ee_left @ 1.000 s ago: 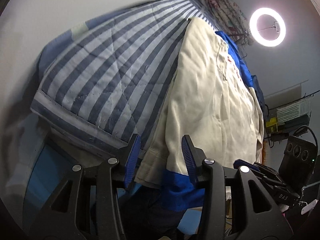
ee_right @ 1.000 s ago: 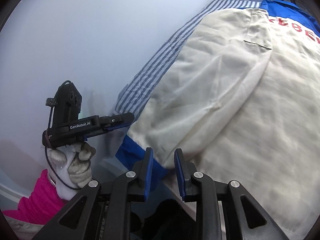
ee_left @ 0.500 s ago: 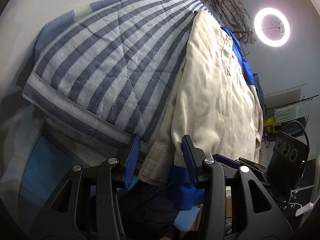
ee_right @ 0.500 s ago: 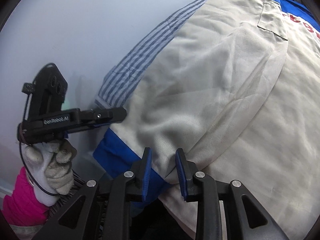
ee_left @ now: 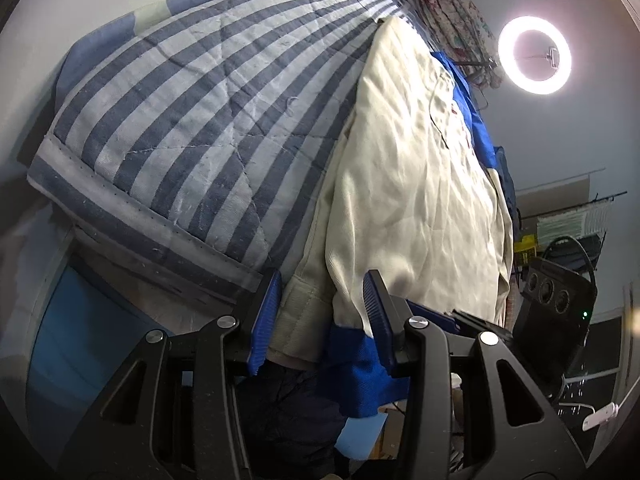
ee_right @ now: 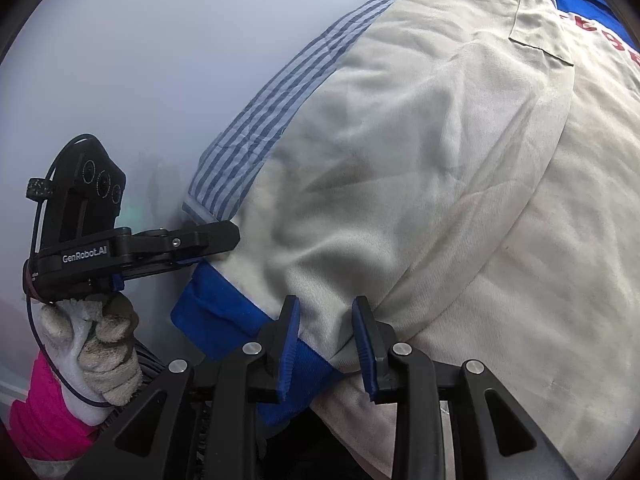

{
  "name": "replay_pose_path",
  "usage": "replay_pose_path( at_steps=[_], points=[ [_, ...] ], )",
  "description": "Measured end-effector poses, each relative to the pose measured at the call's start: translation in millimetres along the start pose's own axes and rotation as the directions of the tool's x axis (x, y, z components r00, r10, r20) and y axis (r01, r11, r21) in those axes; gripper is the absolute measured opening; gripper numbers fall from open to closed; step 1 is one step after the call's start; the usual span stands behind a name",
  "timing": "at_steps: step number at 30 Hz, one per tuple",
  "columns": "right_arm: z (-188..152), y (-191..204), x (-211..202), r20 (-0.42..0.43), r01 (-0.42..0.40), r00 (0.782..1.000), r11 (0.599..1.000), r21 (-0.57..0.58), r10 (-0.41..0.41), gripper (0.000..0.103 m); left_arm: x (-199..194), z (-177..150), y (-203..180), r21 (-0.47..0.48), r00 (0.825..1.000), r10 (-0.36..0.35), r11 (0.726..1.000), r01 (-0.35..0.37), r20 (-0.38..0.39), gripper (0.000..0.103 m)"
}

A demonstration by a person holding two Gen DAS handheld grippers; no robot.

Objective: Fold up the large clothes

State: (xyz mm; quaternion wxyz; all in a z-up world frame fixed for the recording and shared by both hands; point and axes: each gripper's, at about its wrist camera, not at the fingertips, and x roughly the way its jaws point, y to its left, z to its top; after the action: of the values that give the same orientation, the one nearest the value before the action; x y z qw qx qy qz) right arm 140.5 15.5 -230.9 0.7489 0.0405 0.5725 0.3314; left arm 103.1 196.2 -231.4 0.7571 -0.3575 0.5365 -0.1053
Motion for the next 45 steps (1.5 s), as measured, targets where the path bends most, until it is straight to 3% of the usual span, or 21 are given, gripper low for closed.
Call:
replay_pose_path(
  at_steps=[6,7,8,13,17,24,31,39,43,45],
  points=[
    [-1,-7,-1,0.004,-0.008,1.000,1.000,0.013,0.008,0.028,7,0,-7,0.024,1.000,0.022,0.999,-0.022,0.004,0.043],
    [-1,-7,-1,0.003,-0.005,1.000,1.000,0.011,0.004,0.028,6,-2,-11,0.048,0.999,0.049,0.998,-0.050,0.015,0.025],
    [-1,-8,-2,0.002,-0.003,1.000,1.000,0.010,0.003,0.028,6,-3,-13,0.064,0.998,0.062,0.996,-0.063,0.020,0.020],
    [2,-7,-14,-0.002,-0.021,1.000,1.000,0.019,0.021,0.028,-12,-11,-29,0.101,0.997,0.021,0.995,-0.029,0.079,0.017],
    [22,-17,-51,0.097,-0.014,0.995,1.000,0.020,0.012,0.030,-27,-16,-42,0.127,0.992,-0.012,0.992,-0.004,0.122,0.016],
    [95,-71,-97,0.255,0.101,0.960,0.991,0.088,-0.120,0.030,-25,-18,-44,0.110,0.991,0.008,0.994,-0.023,0.132,0.016],
    [197,-134,-100,0.351,0.104,0.923,0.980,0.170,-0.159,0.019,-20,-18,-29,0.045,0.994,0.014,0.999,-0.019,0.111,0.016],
    [302,-190,-53,0.364,0.200,0.897,0.964,0.173,-0.251,0.017,-8,-12,-25,0.034,0.995,0.037,0.999,-0.040,0.095,0.016],
    [320,-234,-29,0.333,0.261,0.874,0.919,0.296,-0.355,0.015,-6,-11,-28,0.054,0.994,0.041,0.997,-0.046,0.097,0.016],
    [321,-263,-12,0.288,0.233,0.889,0.894,0.383,-0.355,0.015,-7,-11,-34,0.073,0.994,0.029,0.997,-0.037,0.109,0.016]
  ],
)
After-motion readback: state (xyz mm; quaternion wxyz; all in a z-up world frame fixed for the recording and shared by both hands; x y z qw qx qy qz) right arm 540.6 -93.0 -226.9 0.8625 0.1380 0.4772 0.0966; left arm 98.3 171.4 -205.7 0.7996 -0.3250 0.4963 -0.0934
